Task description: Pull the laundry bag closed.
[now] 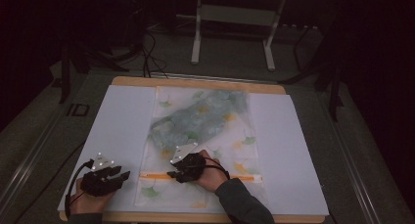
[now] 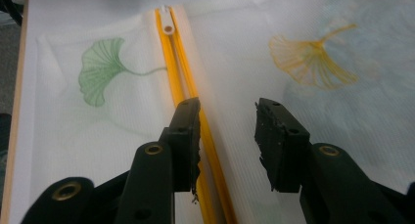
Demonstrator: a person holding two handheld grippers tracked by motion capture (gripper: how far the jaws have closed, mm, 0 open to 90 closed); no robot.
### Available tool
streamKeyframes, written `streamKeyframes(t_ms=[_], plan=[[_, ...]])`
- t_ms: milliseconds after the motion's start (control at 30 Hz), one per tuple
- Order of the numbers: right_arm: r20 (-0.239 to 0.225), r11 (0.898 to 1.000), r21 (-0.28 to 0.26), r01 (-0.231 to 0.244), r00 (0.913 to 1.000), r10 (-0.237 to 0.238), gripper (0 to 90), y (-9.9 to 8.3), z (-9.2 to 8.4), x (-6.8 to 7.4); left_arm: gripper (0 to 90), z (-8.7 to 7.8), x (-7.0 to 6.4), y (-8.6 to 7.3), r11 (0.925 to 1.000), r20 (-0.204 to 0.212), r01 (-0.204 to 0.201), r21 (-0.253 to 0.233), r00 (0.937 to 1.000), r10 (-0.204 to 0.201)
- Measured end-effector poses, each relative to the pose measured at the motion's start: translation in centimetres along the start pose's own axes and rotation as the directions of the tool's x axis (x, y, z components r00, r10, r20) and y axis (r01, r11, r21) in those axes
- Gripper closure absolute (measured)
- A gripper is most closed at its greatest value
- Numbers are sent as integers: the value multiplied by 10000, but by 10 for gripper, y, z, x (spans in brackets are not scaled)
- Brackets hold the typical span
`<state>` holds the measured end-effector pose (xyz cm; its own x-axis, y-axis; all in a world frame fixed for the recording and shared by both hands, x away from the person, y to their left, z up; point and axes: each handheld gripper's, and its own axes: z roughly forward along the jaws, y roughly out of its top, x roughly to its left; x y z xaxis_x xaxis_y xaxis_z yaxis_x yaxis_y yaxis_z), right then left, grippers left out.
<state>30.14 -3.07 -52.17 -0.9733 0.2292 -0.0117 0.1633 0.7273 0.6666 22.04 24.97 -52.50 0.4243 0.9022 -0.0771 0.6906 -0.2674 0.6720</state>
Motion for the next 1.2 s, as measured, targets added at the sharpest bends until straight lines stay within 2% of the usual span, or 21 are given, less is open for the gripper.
streamKeyframes(t_ms=[733,1000,1200], plan=[[-531,9994,-131,325,9980,-331,629,21,25,13,580,0,1,0,10000,-24,2,33,10000,-2],[-635,9995,-114,306,9975,-313,661,24,36,17,579,0,2,0,10000,-13,7,31,10000,-7],[-733,9988,-84,484,9961,-489,686,31,42,21,579,-1,1,0,10000,0,-14,6,10000,14]])
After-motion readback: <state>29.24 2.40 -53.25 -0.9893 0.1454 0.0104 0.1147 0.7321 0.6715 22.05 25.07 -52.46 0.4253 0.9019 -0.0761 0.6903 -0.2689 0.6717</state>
